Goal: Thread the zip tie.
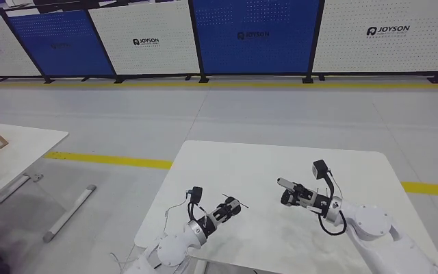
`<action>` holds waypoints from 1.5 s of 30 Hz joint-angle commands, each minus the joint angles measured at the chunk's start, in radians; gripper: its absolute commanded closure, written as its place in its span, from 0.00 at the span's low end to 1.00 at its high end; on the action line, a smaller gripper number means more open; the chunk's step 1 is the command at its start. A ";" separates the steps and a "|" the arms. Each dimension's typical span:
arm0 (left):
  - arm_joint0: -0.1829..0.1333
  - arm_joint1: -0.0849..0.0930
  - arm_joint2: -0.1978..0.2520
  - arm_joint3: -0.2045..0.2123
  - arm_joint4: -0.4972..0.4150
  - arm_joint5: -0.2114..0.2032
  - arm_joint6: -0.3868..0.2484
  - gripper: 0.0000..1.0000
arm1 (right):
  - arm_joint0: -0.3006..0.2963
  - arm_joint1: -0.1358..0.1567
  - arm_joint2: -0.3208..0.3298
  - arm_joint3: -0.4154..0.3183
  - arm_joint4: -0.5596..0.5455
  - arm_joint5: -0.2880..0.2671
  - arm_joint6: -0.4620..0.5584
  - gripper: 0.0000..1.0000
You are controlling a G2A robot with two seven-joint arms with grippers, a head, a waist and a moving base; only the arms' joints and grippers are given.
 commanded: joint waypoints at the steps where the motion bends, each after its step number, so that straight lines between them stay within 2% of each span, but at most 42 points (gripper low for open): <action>1: 0.000 0.000 0.000 0.000 0.001 0.000 0.000 1.00 | 0.000 0.000 0.000 0.000 0.000 0.000 0.000 0.00; 3: -0.001 0.000 0.000 -0.001 -0.003 0.000 0.003 1.00 | 0.000 0.000 0.000 0.000 0.000 0.000 0.000 0.00; 5: -0.010 -0.005 0.005 -0.016 -0.042 -0.015 0.033 1.00 | 0.000 0.000 0.000 0.000 0.000 0.000 0.000 0.00; 7: -0.013 -0.010 0.002 -0.035 -0.098 -0.037 0.071 1.00 | 0.000 0.000 0.000 0.000 0.000 0.000 0.000 0.00; 9: -0.016 -0.017 -0.007 -0.064 -0.127 -0.081 0.160 1.00 | 0.000 0.000 0.000 0.000 0.000 0.000 0.000 0.00; 13: -0.013 -0.025 -0.002 -0.122 -0.187 -0.128 0.204 1.00 | 0.000 0.000 0.000 0.000 0.000 0.000 0.000 0.00; 15: -0.010 -0.024 -0.002 -0.132 -0.178 -0.116 0.189 1.00 | 0.000 0.000 0.000 0.000 0.000 0.000 0.000 0.00; 22: -0.010 -0.024 0.000 -0.129 -0.176 -0.113 0.186 1.00 | 0.000 0.000 0.000 0.000 0.000 0.000 0.000 0.00; 24: -0.015 -0.023 0.010 -0.103 -0.157 -0.096 0.145 1.00 | 0.000 0.000 0.000 0.000 0.000 0.000 0.000 0.00; 27: -0.014 -0.019 0.015 -0.072 -0.106 -0.101 0.089 1.00 | 0.000 0.000 0.000 0.000 0.000 0.000 0.000 0.00; 29: -0.003 -0.017 0.012 -0.068 -0.092 -0.107 0.069 1.00 | 0.000 0.000 0.000 0.000 0.000 0.000 0.000 0.00; 45: -0.001 -0.017 0.011 -0.069 -0.094 -0.108 0.070 1.00 | 0.000 0.000 0.000 0.000 0.000 0.000 0.000 0.00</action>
